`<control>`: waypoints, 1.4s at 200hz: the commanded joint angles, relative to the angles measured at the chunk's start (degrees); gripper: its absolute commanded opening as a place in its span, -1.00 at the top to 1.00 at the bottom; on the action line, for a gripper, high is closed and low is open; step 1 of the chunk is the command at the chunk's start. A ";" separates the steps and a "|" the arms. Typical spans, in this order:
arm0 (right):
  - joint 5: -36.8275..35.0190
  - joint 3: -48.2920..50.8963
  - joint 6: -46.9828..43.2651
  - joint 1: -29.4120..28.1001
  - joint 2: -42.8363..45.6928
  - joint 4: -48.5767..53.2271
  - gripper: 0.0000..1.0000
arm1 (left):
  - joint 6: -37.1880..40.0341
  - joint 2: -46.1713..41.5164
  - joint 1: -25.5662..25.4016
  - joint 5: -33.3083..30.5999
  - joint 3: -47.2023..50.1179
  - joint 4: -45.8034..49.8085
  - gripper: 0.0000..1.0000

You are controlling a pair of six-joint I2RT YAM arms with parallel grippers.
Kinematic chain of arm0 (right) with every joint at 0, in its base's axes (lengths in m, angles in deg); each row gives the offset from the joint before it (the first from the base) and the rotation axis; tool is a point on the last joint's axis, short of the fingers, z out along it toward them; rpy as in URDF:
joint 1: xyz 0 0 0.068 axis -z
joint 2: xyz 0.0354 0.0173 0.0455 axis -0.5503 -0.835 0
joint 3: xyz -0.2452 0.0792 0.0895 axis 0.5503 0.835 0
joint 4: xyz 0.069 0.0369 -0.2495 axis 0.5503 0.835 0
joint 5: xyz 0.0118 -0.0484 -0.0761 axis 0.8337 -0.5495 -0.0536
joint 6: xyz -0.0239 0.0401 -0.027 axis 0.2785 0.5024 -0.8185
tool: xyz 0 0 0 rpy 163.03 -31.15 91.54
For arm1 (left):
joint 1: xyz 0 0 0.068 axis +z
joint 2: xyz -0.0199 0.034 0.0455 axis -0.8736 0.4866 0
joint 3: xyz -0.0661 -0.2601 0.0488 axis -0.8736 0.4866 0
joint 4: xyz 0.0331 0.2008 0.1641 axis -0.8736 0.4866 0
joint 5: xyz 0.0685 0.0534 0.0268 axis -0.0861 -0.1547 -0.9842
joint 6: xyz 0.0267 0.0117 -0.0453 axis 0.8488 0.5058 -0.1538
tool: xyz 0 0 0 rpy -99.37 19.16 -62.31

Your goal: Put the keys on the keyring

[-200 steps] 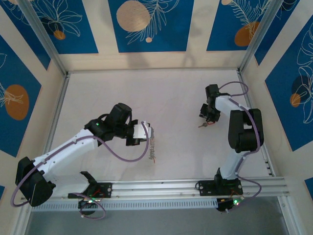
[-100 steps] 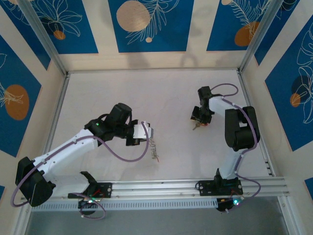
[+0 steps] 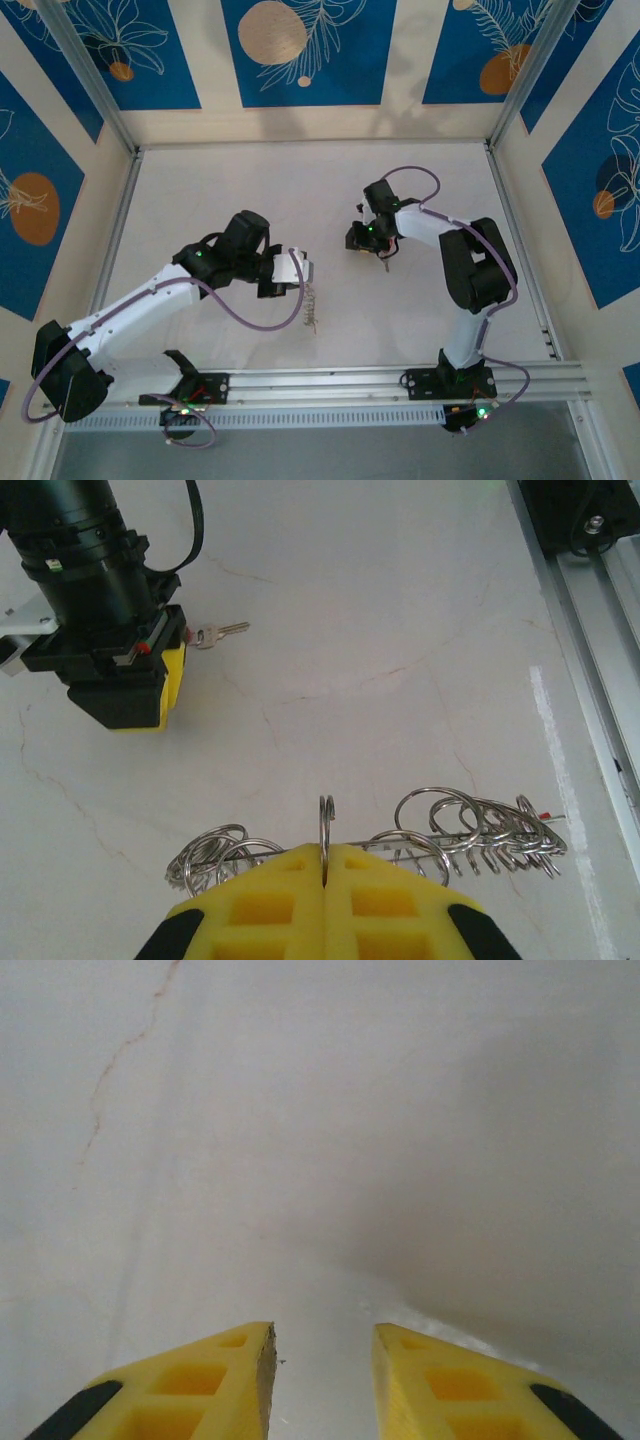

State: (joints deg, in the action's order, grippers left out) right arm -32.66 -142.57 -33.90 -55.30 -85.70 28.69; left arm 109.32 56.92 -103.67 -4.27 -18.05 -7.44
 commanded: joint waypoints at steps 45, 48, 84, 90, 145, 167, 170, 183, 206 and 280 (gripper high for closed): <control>-21.71 -3.34 -10.64 0.04 1.68 16.81 0.33 | 0.31 -0.58 -0.46 1.06 -0.17 0.09 1.00; -21.77 -3.42 -10.71 -0.09 1.30 17.04 0.32 | 0.31 -0.44 -0.44 1.15 -0.31 0.20 1.00; -25.96 -5.24 -9.57 -0.94 -2.38 18.70 0.29 | 0.14 -0.09 -0.46 0.93 -0.45 0.27 1.00; -26.54 -5.39 -9.46 -0.94 -2.71 18.59 0.30 | 0.13 -0.08 -0.46 1.01 -0.52 0.53 1.00; -28.14 -5.57 -8.55 -1.37 -4.60 17.97 0.33 | 0.13 0.36 -0.46 0.84 -0.74 0.70 1.00; -28.85 -5.23 -8.01 -1.82 -4.74 17.33 0.35 | 0.13 0.41 -0.45 0.92 -0.62 0.36 1.00; -28.85 -5.18 -7.94 -1.89 -4.73 17.16 0.36 | 0.14 0.42 -0.40 1.00 -0.68 0.51 1.00; -29.07 -5.30 -8.24 -1.91 -4.67 16.92 0.40 | 0.21 0.29 -0.46 0.82 -0.73 0.75 1.00; -29.28 -5.57 -8.27 -1.91 -3.75 17.15 0.46 | 0.22 0.16 -0.44 0.51 -0.44 0.32 1.00; -24.72 -2.87 -6.08 0.15 0.58 16.03 0.42 | 0.40 -0.10 -0.41 0.51 -0.29 0.29 1.00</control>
State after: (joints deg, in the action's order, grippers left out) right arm -60.14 -147.11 -42.07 -56.42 -88.70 45.04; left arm 109.34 57.05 -103.67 -4.49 -18.05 -7.42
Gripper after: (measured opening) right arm 0.285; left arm 0.038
